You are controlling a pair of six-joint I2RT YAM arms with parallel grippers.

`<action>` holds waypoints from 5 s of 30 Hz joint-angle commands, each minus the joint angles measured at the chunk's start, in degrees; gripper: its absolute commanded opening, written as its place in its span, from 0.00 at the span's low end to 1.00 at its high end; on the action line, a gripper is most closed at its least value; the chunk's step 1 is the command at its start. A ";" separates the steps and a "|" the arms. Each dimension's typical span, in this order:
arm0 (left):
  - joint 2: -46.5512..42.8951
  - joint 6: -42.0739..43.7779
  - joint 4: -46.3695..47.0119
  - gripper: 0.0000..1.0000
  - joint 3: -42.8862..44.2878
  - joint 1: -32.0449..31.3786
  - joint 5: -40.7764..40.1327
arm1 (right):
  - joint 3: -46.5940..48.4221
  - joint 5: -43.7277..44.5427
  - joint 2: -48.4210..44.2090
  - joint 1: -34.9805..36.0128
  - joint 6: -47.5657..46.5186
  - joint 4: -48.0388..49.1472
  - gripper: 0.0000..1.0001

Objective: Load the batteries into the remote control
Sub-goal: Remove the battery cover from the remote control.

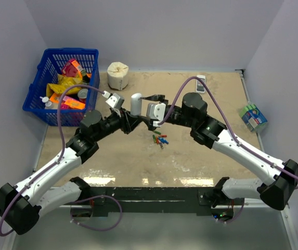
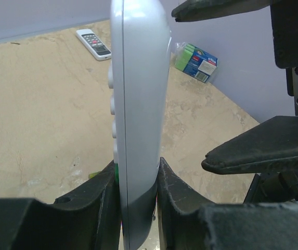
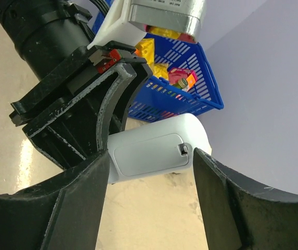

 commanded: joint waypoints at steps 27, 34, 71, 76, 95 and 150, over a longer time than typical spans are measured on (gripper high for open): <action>1.84 -0.19 -3.29 0.00 6.91 0.05 1.77 | 3.87 1.90 2.64 0.68 -5.04 2.40 0.59; 1.40 1.57 -5.32 0.00 8.14 0.05 1.51 | 5.54 2.43 3.96 0.76 -6.53 -1.90 0.56; -2.29 4.91 -2.33 0.00 0.93 0.14 1.24 | 6.25 3.04 5.46 0.85 -3.11 -4.90 0.03; -3.08 2.28 -0.84 0.00 -2.14 0.14 -0.78 | 6.51 3.22 5.90 0.85 -3.02 -4.63 0.00; -0.44 -1.07 -4.70 0.00 -7.42 0.22 -9.39 | 0.18 2.51 7.92 0.85 -1.52 -3.49 0.47; 1.22 -1.60 -7.07 0.00 -4.87 0.22 -9.92 | 1.59 -3.73 16.53 0.85 -0.56 -4.63 0.33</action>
